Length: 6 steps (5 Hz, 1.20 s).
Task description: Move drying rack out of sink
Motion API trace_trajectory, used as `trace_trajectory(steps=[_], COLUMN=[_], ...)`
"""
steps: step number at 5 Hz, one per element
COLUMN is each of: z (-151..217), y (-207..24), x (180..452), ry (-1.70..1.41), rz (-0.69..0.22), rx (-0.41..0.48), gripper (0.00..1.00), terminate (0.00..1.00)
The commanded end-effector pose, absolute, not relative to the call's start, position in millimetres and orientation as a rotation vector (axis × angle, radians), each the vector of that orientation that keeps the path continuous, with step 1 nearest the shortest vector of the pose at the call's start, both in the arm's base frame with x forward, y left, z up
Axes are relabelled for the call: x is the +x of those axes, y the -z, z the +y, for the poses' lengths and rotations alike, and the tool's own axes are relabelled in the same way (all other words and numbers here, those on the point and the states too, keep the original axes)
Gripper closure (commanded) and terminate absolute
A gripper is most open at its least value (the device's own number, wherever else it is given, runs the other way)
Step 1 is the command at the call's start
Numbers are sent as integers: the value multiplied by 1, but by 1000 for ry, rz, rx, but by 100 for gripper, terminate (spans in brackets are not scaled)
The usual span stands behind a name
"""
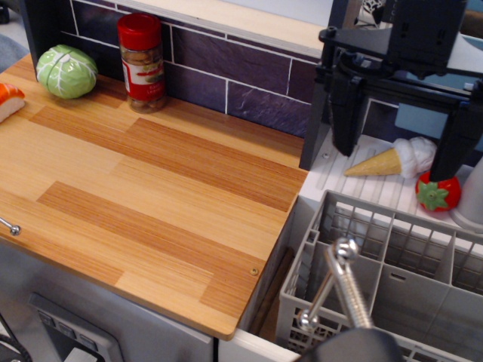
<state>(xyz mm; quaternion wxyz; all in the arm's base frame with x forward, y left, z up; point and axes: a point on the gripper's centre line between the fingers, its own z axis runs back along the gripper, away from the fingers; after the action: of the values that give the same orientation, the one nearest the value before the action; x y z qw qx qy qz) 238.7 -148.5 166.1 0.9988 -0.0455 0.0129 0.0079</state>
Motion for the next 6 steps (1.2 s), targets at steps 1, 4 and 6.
trace_trajectory(steps=[1,4,6], z=[-149,-151,-161], y=[-166,-97,-62], x=[239,238,242], ry=[-16,-42,-108], rz=[26,26,38], rx=[-91,-47,-49], gripper=[0,0,0], terminate=[0,0,0])
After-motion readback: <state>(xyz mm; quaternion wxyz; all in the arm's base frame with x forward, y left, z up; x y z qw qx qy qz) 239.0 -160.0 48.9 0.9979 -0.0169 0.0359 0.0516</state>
